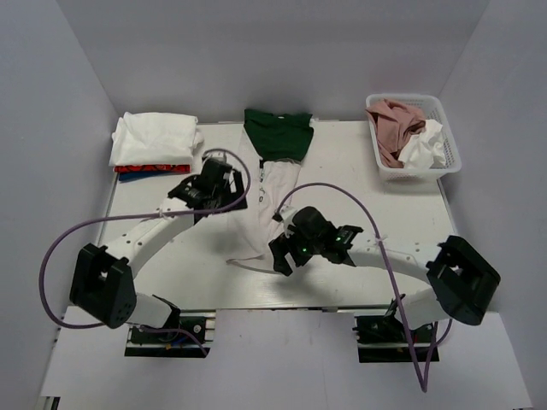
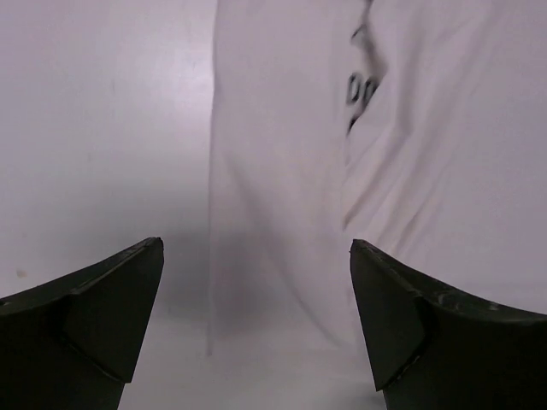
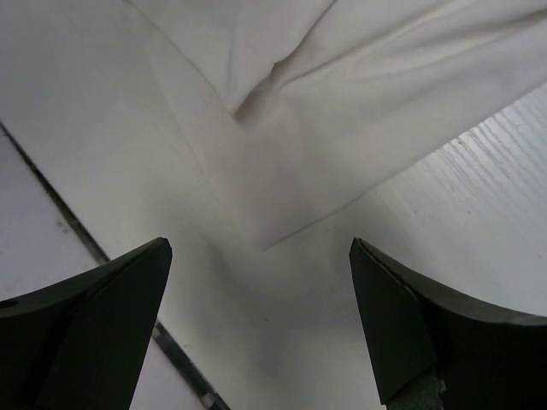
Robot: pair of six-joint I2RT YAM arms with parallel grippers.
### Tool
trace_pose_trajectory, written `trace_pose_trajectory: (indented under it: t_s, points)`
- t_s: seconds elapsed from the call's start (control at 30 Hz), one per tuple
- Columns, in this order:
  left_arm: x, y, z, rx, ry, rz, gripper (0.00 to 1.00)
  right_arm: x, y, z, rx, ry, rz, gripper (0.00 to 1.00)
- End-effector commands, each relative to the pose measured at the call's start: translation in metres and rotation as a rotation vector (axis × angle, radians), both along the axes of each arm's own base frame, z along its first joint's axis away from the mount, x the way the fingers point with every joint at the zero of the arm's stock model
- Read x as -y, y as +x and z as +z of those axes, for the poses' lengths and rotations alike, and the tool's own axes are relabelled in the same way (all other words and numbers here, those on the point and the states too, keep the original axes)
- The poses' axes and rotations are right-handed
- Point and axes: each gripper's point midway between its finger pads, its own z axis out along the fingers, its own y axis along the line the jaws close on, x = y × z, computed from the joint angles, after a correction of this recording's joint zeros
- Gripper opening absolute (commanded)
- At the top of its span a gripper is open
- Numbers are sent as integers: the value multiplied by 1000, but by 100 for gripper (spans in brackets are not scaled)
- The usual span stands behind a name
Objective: Fold and stack the t-shirts
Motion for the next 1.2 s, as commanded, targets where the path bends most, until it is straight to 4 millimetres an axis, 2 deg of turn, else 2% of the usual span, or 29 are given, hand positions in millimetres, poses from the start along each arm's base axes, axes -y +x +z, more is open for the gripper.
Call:
trace_pose_trajectory:
  t_s: [0.0,0.07,0.13,0.17,0.2,0.27,0.4,0.47,0.57,0.6,0.63,0.67,0.7,0.73,0.77,0.8,0.87,0.9,0.93,0.97,1.0,1.07,1.17]
  points:
    - [-18,-53,-51,-164,-7,103,100,-13,15,-1,128,-36,6,90]
    - [-32,-79,-78,-259,23,146,100,-14,21,-8,160,-73,-13,90]
    - [-35,-92,-95,-310,35,149,100,-18,26,-7,196,-85,-25,90]
    - [-36,-98,-104,-337,39,143,100,-19,26,-13,196,-99,-26,90]
    - [-36,-100,-110,-362,45,139,100,-24,31,-9,216,-76,-33,90]
    - [-33,-105,-119,-397,41,127,100,-23,34,-15,216,-100,-72,90]
    - [-22,-110,-129,-433,19,73,90,-22,37,-20,206,-113,-116,90]
    - [-23,-118,-137,-461,22,56,89,-19,36,-24,204,-127,-130,84]
    - [-24,-129,-146,-481,15,37,77,-13,36,-30,191,-153,-152,75]
    - [-26,-132,-148,-489,20,38,73,-13,37,-29,189,-147,-161,63]
    - [-28,-135,-151,-498,26,39,62,-3,32,-37,169,-189,-161,55]
    - [-30,-138,-152,-510,33,41,53,0,31,-39,169,-195,-170,48]
    - [-31,-139,-154,-518,38,42,49,7,29,-43,162,-207,-174,36]
    - [-32,-141,-154,-528,44,43,40,9,28,-44,160,-209,-184,31]
    - [-33,-143,-155,-537,44,54,36,11,26,-47,153,-221,-184,26]
    - [-33,-143,-155,-537,44,54,31,14,25,-48,149,-227,-186,17]
    - [-38,-148,-153,-546,62,62,20,26,23,-52,139,-277,-218,11]
    - [-43,-149,-152,-553,83,84,18,34,22,-56,140,-304,-228,0]
    - [-41,-143,-146,-530,73,94,18,38,20,-55,137,-307,-237,0]
    - [-44,-149,-145,-548,78,108,16,41,18,-56,131,-309,-243,0]
    - [-44,-145,-139,-527,74,110,16,46,16,-58,121,-324,-246,0]
    - [-41,-145,-133,-523,55,111,14,41,13,-49,126,-291,-234,3]
    - [-36,-145,-126,-508,24,98,13,14,8,-26,119,-168,-145,11]
